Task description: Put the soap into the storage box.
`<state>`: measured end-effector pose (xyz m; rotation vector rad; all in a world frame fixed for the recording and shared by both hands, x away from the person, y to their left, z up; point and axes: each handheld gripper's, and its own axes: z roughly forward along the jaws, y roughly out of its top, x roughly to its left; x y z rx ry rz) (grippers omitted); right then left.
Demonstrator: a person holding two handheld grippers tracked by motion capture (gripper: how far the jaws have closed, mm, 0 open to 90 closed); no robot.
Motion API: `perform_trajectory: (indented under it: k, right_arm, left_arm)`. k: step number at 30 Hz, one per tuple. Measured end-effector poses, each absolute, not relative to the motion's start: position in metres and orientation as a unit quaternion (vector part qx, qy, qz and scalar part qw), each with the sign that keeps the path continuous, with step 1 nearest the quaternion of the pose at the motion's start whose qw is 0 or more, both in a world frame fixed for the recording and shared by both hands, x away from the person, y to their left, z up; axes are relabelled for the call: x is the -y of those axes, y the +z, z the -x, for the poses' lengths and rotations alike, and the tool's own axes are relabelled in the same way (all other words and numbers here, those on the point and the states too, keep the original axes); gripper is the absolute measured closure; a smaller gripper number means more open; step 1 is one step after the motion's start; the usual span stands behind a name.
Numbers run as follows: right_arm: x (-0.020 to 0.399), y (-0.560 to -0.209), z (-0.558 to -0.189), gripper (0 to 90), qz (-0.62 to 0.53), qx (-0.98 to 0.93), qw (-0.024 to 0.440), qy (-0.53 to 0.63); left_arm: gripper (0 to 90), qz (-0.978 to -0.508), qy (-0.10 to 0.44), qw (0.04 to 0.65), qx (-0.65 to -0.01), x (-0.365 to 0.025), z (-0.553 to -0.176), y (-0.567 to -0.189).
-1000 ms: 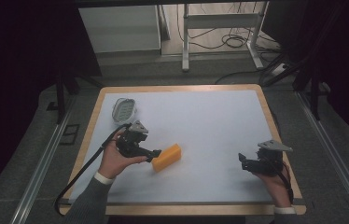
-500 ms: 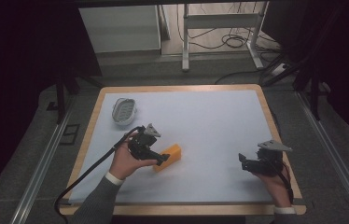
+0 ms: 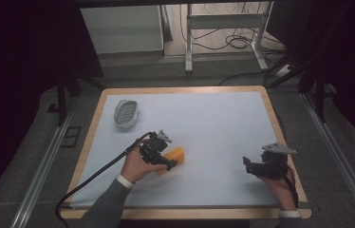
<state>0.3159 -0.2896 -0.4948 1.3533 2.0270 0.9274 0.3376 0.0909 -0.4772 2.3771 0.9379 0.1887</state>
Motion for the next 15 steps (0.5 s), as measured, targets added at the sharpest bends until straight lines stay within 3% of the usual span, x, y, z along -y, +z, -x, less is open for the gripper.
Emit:
perform_trajectory:
  k: [6, 15]
  right_arm:
    - [0.29, -0.495, -0.316, 6.8, -0.5, -0.75, 0.264, 0.343]
    - [0.292, -0.496, -0.316, 6.8, -0.502, -0.749, 0.265, 0.34]
  left_arm:
    - [28.5, -0.89, 0.069, 0.276, -0.357, -0.085, -0.341, -0.484]
    - [43.0, -0.894, 0.066, 0.26, -0.359, -0.083, -0.343, -0.492]
